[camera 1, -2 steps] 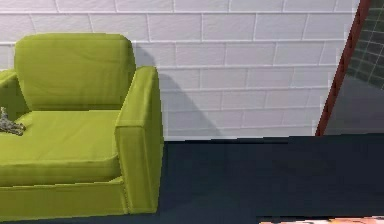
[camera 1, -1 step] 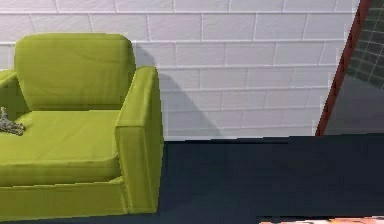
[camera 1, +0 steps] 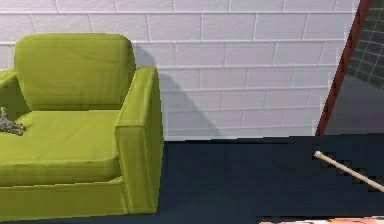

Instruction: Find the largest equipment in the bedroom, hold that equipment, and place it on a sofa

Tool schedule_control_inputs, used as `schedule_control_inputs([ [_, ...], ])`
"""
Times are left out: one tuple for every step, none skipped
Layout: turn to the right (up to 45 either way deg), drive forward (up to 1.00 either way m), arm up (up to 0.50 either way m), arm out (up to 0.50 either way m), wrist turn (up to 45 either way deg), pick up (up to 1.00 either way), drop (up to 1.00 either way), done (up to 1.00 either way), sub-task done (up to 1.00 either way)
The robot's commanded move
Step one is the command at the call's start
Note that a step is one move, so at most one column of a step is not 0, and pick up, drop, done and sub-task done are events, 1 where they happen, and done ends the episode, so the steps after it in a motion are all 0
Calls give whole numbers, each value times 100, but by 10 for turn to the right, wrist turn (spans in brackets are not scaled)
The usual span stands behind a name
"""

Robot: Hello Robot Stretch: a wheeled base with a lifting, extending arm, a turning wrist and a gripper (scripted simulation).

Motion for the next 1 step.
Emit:
schedule_control_inputs([
  [0, 0, 0, 0, -450, 0, 0, 0, 0],
])
